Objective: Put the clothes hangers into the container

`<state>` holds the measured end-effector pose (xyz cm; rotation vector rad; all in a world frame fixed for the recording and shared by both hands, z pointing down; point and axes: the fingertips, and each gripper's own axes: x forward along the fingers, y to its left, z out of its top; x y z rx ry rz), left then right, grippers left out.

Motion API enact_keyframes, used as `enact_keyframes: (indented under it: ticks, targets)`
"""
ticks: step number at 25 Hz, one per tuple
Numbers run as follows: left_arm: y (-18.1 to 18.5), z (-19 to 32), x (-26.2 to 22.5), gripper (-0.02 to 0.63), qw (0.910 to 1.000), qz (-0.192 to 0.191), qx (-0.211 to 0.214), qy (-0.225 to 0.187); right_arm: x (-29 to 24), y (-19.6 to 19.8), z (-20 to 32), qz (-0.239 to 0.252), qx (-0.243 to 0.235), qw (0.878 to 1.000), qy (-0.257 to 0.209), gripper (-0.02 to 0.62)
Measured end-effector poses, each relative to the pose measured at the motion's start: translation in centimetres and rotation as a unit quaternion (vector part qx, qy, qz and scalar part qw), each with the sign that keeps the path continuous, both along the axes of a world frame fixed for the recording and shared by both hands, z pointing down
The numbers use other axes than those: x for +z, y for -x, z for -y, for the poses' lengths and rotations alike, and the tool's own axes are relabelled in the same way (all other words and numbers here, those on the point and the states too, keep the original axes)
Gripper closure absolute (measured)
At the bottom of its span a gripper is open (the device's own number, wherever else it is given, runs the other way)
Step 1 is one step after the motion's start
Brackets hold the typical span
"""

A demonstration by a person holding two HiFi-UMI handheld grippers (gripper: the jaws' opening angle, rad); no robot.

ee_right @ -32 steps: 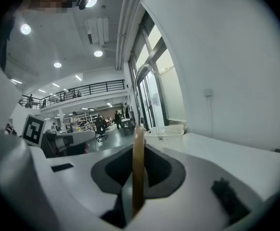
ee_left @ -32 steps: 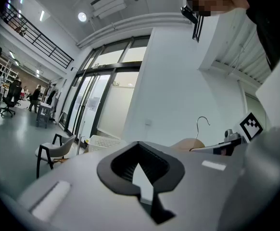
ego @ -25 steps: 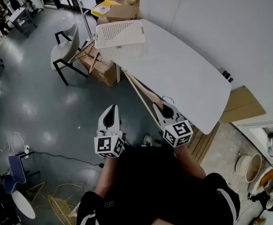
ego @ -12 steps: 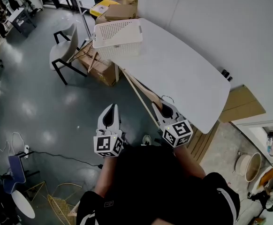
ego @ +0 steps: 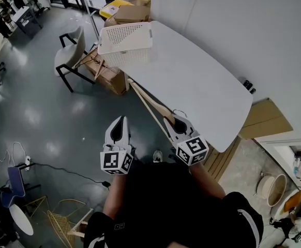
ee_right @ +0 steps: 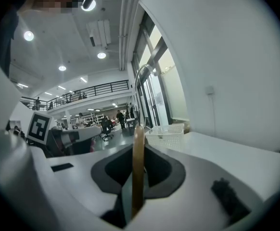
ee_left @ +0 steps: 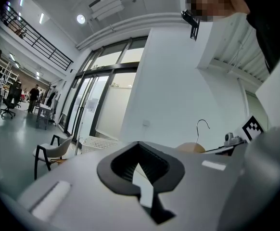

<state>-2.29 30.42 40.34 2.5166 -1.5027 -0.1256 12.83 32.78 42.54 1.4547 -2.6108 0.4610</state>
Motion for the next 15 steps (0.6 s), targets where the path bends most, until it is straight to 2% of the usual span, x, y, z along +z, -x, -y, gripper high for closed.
enact_keyframes:
  ticks: [8, 15]
  targets:
    - [-1.8, -0.5, 0.2, 0.603, 0.9994, 0.022, -0.026, -0.001, 1.2, -2.1, 0.8, 0.006, -0.029, 1.0, 0.007, 0.532]
    - [-1.4, 1.7, 0.7, 0.603, 0.9994, 0.022, -0.026, 0.002, 1.3, -1.5, 3.0, 0.007, -0.026, 1.0, 0.007, 0.532]
